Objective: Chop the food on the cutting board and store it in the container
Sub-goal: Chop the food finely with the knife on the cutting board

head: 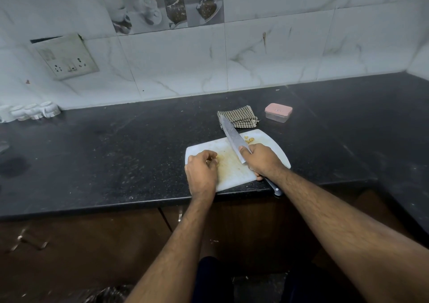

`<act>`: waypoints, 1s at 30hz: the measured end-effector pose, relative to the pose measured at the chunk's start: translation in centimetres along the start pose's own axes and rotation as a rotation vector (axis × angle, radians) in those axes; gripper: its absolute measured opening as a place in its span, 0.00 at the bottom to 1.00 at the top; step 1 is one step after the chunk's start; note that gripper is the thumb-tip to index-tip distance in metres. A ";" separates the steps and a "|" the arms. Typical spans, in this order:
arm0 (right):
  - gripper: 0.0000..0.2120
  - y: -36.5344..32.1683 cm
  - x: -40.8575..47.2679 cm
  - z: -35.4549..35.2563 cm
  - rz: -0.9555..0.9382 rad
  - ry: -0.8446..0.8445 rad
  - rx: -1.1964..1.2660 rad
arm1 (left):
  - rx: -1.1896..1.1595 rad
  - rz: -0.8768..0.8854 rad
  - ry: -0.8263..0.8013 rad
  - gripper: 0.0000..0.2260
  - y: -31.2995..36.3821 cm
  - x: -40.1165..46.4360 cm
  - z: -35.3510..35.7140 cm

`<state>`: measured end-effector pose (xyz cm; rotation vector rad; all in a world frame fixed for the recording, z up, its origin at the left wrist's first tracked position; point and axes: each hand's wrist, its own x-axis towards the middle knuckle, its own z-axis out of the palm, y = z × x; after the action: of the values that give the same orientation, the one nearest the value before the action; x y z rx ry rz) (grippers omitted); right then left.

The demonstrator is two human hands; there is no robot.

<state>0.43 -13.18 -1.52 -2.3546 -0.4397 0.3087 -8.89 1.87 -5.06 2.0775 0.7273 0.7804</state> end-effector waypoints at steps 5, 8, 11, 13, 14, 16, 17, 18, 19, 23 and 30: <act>0.14 -0.2 0.0 0.0 0.007 -0.004 0.003 | -0.013 0.016 -0.008 0.09 0.4 -0.3 -0.3; 0.14 -0.2 0.0 -0.1 0.007 0.000 0.009 | -0.016 0.018 -0.020 0.10 0.5 -0.3 -0.5; 0.14 -0.2 -0.1 0.0 0.004 0.000 0.026 | 0.109 0.104 -0.033 0.10 0.6 -0.2 -0.4; 0.16 0.0 -0.1 -0.1 0.016 -0.015 0.105 | 0.235 0.183 -0.079 0.11 1.0 -0.3 -0.3; 0.17 0.1 -0.1 -0.3 0.023 -0.037 0.184 | 0.296 0.223 -0.118 0.12 1.1 -0.3 -0.2; 0.17 0.5 -0.2 -0.6 0.026 -0.095 0.359 | 0.406 0.292 -0.187 0.13 1.5 -0.4 0.1; 0.16 0.7 -0.2 -0.6 0.021 -0.116 0.424 | 0.446 0.311 -0.209 0.14 1.8 -0.5 0.1; 0.15 0.8 -0.3 -0.8 0.021 -0.125 0.468 | 0.471 0.324 -0.223 0.14 2.1 -0.4 0.4; 0.15 0.9 -0.2 -0.8 0.024 -0.125 0.496 | 0.486 0.333 -0.229 0.14 2.4 -0.4 0.5; 0.15 0.8 -0.3 -1.0 0.046 -0.138 0.541 | 0.475 0.330 -0.290 0.16 3.9 -0.3 1.7; 0.16 0.8 -0.2 -1.2 0.039 -0.138 0.534 | 0.502 0.302 -0.285 0.11 4.7 0.2 3.2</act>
<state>0.87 -14.54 -1.21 -1.8282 -0.3265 0.5366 -5.35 -1.97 -2.75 2.7292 0.4878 0.4678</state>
